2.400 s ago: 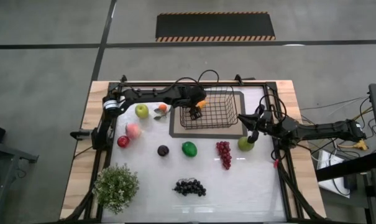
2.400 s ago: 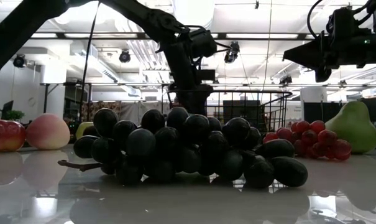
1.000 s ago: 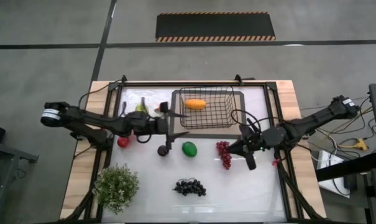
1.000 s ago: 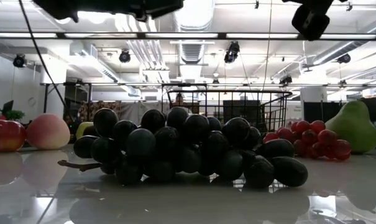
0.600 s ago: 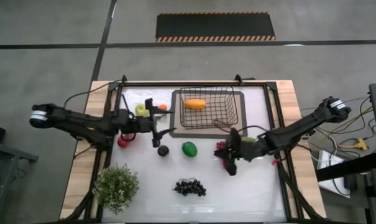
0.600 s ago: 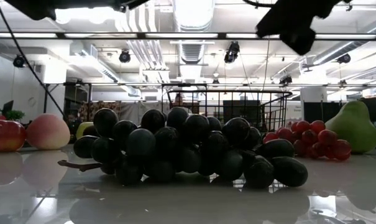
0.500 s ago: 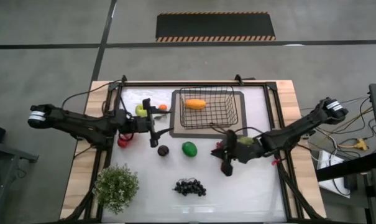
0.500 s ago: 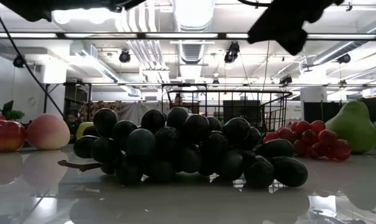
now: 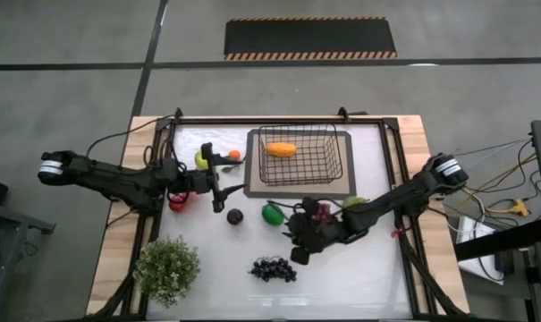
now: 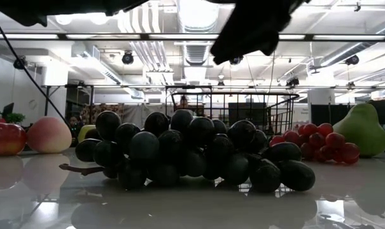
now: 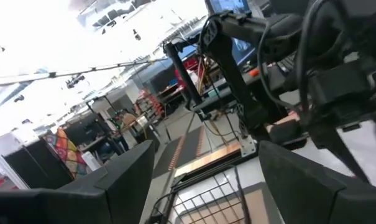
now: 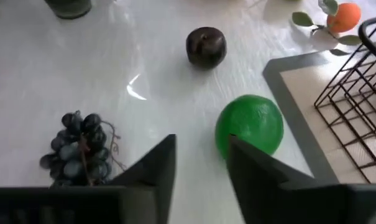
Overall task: Build produce basket
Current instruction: Put the green lime into the black wire basket
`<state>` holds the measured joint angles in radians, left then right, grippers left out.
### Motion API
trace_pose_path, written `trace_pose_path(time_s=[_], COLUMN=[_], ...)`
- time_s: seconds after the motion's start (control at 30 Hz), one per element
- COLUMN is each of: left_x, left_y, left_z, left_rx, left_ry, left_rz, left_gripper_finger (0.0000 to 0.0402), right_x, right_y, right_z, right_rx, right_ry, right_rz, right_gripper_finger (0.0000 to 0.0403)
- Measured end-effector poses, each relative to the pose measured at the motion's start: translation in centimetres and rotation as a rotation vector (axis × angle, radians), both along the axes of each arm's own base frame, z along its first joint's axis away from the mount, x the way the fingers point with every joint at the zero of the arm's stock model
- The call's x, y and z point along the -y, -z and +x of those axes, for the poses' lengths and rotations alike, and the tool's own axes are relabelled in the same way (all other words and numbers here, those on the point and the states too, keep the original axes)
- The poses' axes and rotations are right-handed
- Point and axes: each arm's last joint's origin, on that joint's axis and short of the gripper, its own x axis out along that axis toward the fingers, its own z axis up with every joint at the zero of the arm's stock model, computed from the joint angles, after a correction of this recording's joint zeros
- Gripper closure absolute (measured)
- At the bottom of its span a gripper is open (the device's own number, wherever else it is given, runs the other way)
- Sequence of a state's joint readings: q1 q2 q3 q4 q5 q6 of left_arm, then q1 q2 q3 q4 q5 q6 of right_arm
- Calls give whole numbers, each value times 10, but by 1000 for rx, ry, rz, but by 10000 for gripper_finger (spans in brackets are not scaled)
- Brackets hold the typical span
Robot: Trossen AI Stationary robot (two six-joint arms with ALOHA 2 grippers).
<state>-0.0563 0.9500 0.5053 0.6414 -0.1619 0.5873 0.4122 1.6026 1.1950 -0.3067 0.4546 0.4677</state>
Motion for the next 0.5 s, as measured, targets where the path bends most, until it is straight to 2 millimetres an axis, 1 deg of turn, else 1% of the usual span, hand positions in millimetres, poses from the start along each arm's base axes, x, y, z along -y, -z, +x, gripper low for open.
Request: trace_pose_path(time_s=[0.17,0.33,0.43,0.5], left_x=[0,-1,-1,-1], left_y=[-3,-2,3,3], left_z=[-5,-11,-13,-16], left_rx=[22,32,17,25], left_ry=[-1,0,0,0], left_rz=[3,1,1,1], left_gripper_finger=[130,130,130,130], right_x=[-3,3,10,14], right_y=[10,24,35,43], right_z=[21,39,48,52], right_rx=[-53,-123,-146,-164], right_ry=[53,118,150,177], right_rz=[-73,-82,-77,-79], right_gripper_finger=[171,84,49,39])
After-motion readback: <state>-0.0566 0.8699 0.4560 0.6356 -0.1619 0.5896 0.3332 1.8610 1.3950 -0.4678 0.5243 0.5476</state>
